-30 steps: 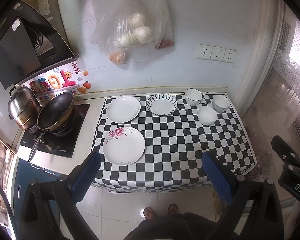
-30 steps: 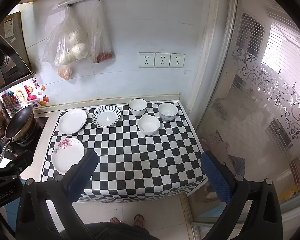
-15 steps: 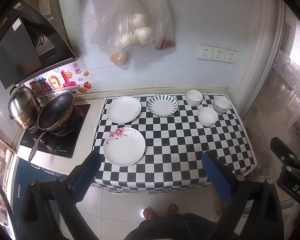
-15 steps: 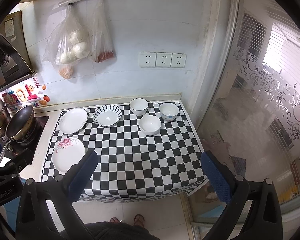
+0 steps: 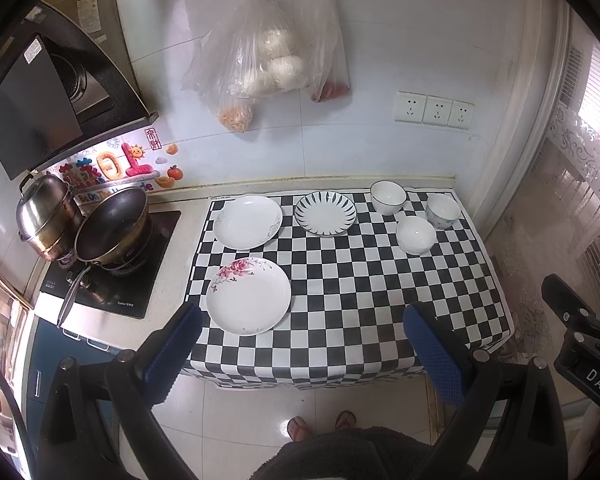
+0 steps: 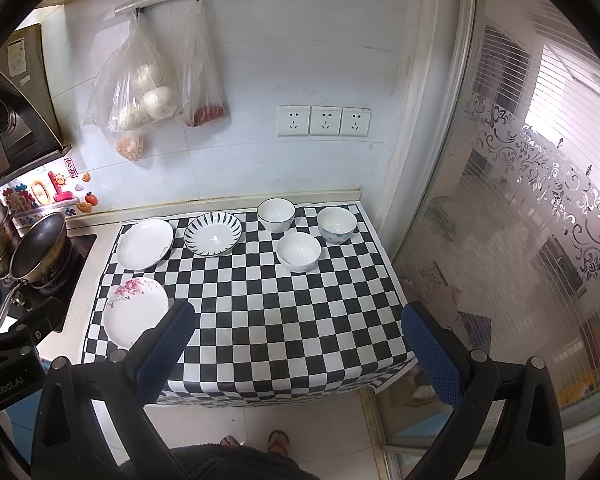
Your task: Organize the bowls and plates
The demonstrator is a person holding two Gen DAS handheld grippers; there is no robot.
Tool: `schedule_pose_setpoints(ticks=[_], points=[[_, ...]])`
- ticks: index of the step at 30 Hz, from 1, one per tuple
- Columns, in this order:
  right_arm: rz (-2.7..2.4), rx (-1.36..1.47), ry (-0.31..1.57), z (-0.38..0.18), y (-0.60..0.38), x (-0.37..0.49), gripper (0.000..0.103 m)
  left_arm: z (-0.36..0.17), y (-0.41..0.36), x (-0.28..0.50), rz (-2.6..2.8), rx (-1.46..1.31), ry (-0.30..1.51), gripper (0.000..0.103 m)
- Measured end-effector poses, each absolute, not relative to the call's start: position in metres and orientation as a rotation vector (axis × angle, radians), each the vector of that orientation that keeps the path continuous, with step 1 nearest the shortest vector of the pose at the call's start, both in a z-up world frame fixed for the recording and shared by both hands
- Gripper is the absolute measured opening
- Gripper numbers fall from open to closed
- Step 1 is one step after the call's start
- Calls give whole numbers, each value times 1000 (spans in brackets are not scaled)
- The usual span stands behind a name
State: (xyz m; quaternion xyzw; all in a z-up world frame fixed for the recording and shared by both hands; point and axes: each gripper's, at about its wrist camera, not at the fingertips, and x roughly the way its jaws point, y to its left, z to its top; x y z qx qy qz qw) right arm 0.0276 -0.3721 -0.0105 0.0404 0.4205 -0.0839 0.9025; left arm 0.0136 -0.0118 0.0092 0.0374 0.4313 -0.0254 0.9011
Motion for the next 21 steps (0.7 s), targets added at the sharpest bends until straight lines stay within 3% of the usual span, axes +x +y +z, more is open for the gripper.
schedule_pose_setpoints(ticks=[15, 21], points=[[-165, 108, 894, -19, -375, 42, 103, 7, -11, 14, -49, 76, 893, 103], [-117, 188, 942, -65, -374, 88, 103, -17, 13, 48, 38, 34, 903, 103]])
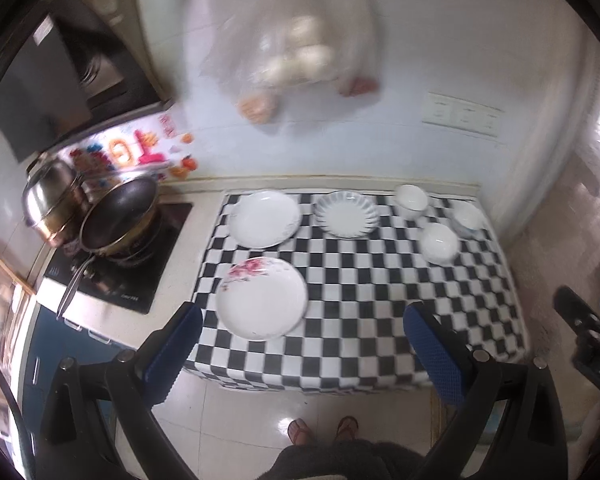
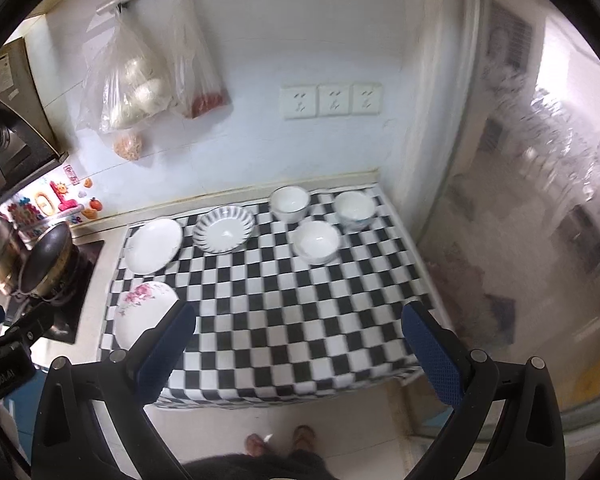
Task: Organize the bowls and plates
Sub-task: 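Move both grippers to the pink-flower plate and grasp its rim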
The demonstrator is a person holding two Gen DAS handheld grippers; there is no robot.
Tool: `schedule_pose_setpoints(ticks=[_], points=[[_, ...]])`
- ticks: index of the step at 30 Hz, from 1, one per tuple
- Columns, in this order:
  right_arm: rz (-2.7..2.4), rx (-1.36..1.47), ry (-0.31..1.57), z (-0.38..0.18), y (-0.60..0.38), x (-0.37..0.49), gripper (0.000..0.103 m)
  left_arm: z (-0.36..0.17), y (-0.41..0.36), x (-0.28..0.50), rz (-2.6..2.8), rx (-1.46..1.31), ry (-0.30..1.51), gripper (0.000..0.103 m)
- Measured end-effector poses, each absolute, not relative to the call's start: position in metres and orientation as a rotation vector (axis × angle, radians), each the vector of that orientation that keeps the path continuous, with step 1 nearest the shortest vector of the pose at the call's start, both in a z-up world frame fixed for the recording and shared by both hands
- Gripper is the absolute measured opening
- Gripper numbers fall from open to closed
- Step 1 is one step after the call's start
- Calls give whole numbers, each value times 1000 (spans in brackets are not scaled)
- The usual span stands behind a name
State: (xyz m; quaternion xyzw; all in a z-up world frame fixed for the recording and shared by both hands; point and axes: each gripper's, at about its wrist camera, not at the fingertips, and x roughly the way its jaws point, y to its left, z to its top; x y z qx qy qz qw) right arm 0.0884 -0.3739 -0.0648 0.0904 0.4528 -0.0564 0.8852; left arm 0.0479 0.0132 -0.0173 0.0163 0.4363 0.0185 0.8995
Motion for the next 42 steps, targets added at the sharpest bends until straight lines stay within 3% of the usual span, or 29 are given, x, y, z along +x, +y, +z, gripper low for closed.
schedule_pose_setpoints(ticks=[7, 23, 34, 38, 42], points=[[71, 151, 1163, -171, -312, 179, 103, -89, 87, 115, 242, 31, 992, 103], [183, 34, 1426, -364, -152, 316, 103, -268, 194, 225, 258, 21, 1249, 103], [202, 149, 1554, -441, -132, 351, 103, -360, 226, 268, 106, -78, 1454, 103], [246, 219, 1588, -456, -127, 355, 103, -376, 231, 278, 44, -169, 1505, 92], [274, 280, 1637, -468, -123, 355, 91, -387, 231, 286, -2, -205, 1534, 74]])
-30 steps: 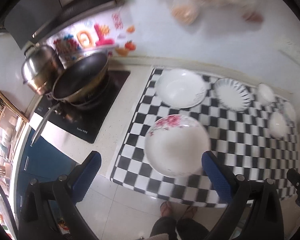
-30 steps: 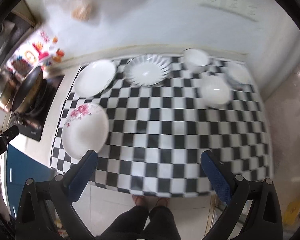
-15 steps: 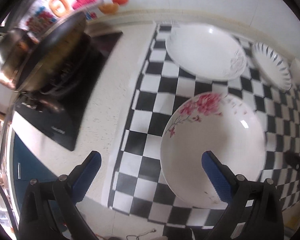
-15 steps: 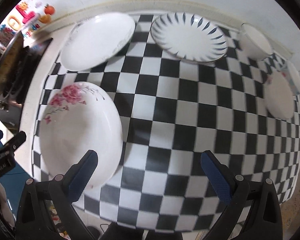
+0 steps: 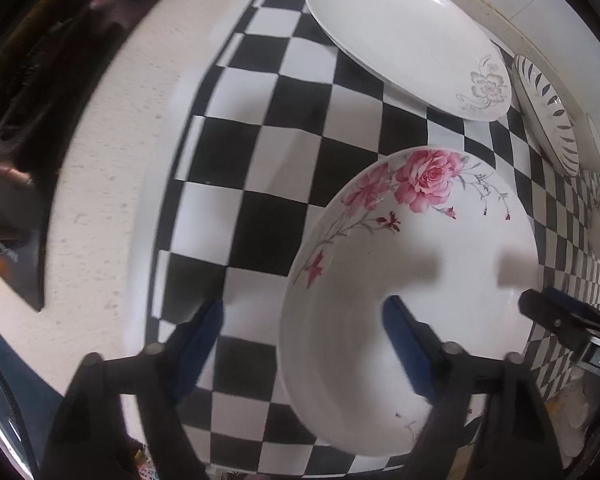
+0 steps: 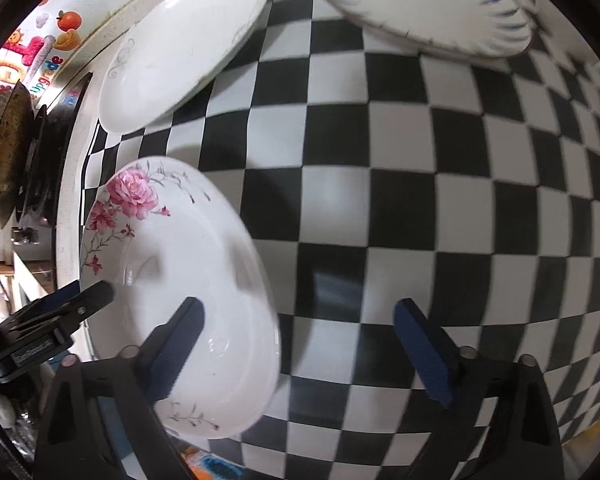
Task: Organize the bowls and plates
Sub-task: 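Move both grippers to the pink-flower plate and grasp its rim, then lift the pink-flower plate with both grippers and carry it toward the white plate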
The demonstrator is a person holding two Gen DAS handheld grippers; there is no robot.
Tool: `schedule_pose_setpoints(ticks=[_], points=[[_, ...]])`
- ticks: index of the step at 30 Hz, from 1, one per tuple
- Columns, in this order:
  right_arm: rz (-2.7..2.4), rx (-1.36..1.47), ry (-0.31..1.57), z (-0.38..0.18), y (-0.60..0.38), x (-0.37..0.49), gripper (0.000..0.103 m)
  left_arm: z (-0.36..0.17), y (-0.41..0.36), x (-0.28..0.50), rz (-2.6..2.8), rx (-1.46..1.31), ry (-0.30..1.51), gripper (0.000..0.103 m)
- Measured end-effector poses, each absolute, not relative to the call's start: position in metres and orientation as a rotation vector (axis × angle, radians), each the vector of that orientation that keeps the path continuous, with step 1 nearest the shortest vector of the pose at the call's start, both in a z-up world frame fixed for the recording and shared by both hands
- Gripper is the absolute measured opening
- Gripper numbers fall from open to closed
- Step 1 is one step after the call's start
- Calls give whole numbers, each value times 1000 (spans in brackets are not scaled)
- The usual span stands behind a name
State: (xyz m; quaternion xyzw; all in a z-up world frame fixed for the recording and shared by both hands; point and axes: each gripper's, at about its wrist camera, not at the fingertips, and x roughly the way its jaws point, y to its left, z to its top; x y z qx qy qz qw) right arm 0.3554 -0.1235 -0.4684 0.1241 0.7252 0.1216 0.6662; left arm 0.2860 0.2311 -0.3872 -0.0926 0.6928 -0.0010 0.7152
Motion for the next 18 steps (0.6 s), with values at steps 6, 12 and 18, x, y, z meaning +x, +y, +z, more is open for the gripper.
schedule_pose_setpoints(ticks=[6, 12, 18], points=[[288, 304, 1638, -472, -117, 355, 66, -396, 228, 294, -17, -203, 1536, 50], [322, 333, 1638, -471, -110, 355, 22, -391, 218, 299, -49, -201, 1524, 35], [337, 324, 1606, -469, -110, 348, 21, -387, 222, 288, -36, -224, 1511, 28]])
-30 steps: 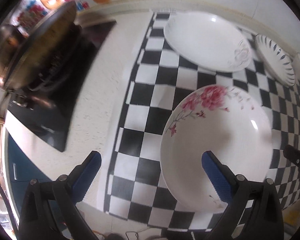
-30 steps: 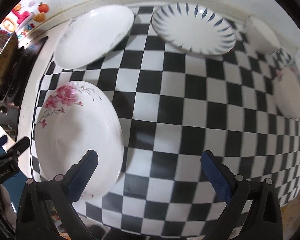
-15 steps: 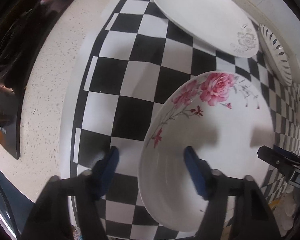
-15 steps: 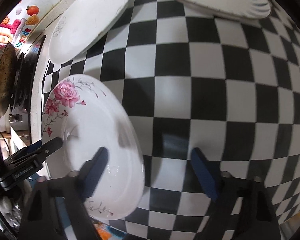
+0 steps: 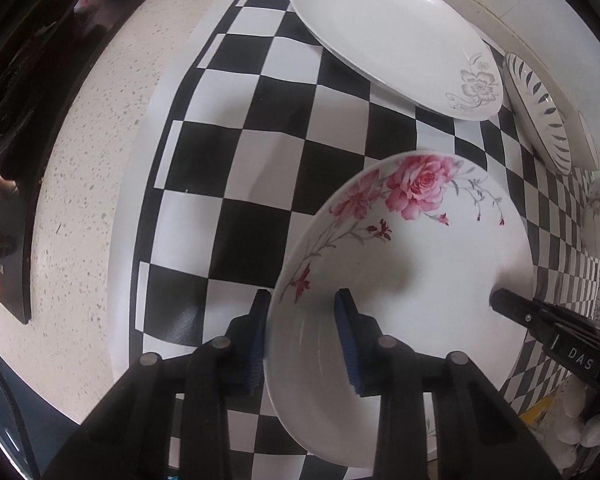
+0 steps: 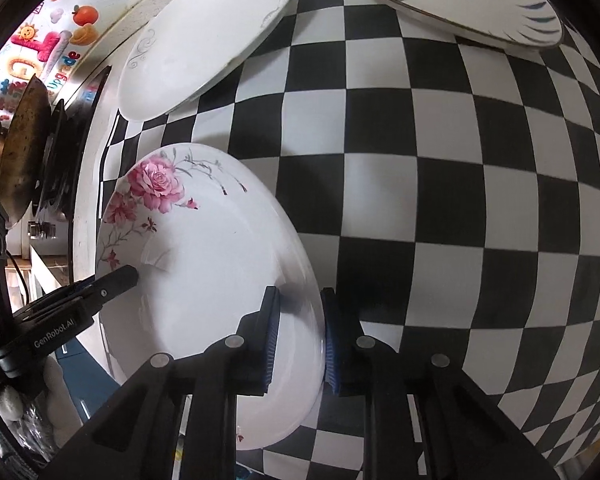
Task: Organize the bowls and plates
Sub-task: 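Lift the pink-flower plate with both grippers and carry it toward the white plate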
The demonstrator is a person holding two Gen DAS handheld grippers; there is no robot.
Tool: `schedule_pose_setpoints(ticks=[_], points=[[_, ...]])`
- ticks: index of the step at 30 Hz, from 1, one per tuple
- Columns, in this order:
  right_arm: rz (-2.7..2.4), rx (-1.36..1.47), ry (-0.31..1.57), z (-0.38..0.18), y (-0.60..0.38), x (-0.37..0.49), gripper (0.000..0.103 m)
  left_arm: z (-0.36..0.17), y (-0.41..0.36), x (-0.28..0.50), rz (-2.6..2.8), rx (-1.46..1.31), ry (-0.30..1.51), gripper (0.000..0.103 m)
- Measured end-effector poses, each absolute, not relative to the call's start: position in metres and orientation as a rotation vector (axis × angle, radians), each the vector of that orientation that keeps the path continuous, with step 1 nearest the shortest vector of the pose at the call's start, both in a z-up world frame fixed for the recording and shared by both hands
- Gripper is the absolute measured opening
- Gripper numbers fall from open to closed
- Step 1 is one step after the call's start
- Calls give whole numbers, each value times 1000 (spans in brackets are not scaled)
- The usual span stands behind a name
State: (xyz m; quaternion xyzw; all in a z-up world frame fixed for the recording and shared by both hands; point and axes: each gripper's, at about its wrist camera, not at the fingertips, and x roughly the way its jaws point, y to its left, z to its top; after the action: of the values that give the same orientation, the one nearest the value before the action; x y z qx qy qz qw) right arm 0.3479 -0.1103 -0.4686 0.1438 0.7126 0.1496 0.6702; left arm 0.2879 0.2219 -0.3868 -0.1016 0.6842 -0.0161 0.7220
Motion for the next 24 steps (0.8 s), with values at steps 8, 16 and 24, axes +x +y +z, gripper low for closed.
schedule_pose_setpoints(ticks=[8, 16, 24], points=[[297, 365, 1568, -464, -139, 335, 18, -368, 208, 254, -49, -188, 1490, 24], [224, 416, 1516, -445, -193, 330, 18, -335, 165, 253, -121, -150, 1452, 24], [156, 440, 1490, -436, -251, 327, 18, -323, 121, 270, -194, -109, 1445, 24]])
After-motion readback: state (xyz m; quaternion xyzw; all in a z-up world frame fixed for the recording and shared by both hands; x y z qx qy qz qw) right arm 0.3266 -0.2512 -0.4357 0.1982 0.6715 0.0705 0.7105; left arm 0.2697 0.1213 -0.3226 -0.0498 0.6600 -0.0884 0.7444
